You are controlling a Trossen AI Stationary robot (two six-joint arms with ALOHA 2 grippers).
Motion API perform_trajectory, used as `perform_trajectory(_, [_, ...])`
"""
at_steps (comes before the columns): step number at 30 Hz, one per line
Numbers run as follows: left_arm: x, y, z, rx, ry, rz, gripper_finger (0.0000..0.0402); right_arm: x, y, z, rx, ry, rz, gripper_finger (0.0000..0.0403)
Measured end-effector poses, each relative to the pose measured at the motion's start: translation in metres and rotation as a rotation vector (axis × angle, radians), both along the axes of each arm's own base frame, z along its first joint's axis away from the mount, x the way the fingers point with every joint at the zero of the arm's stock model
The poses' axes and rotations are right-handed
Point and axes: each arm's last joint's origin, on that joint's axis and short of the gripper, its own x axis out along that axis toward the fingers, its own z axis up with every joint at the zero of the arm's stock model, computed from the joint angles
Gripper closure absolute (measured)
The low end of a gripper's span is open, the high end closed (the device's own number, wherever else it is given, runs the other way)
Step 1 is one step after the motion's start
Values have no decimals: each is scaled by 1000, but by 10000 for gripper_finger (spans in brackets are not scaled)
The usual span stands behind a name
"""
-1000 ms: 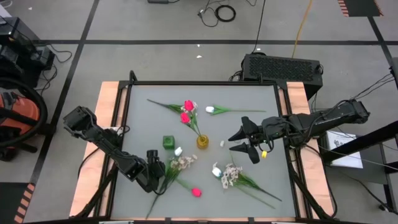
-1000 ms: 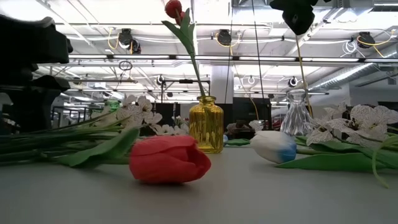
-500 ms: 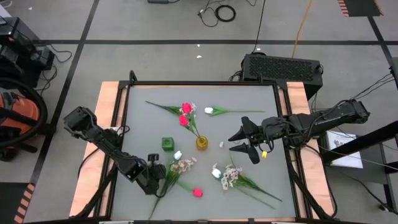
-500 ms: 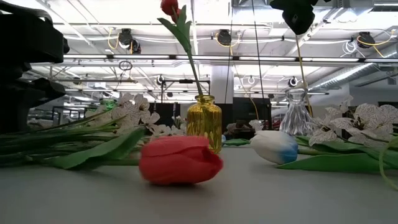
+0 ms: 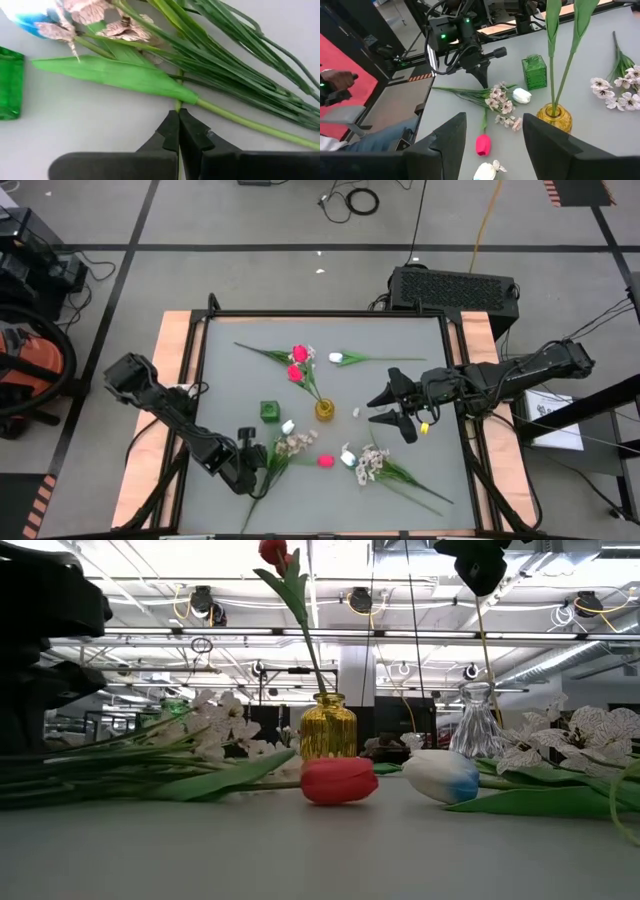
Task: Sort flowers into vase by color
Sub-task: Put the pink flower into the yellow flower vase
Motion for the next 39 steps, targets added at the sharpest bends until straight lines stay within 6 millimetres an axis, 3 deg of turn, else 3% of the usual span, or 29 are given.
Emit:
perform_trajectory(5, [9,-2,14,49,-106,42,400,0,0,0,-5,-1,-17,216])
perform_trajectory(17, [25,10,21,60,-133,120,400,0,0,0,-1,-5,-20,216])
perform_trajectory(26, [40,11,49,82,-109,147,401,5,2,9,-23,-113,1,216])
perform_trajectory(39, [50,11,84,82,-57,187,401,19,13,-3,-52,-87,43,216])
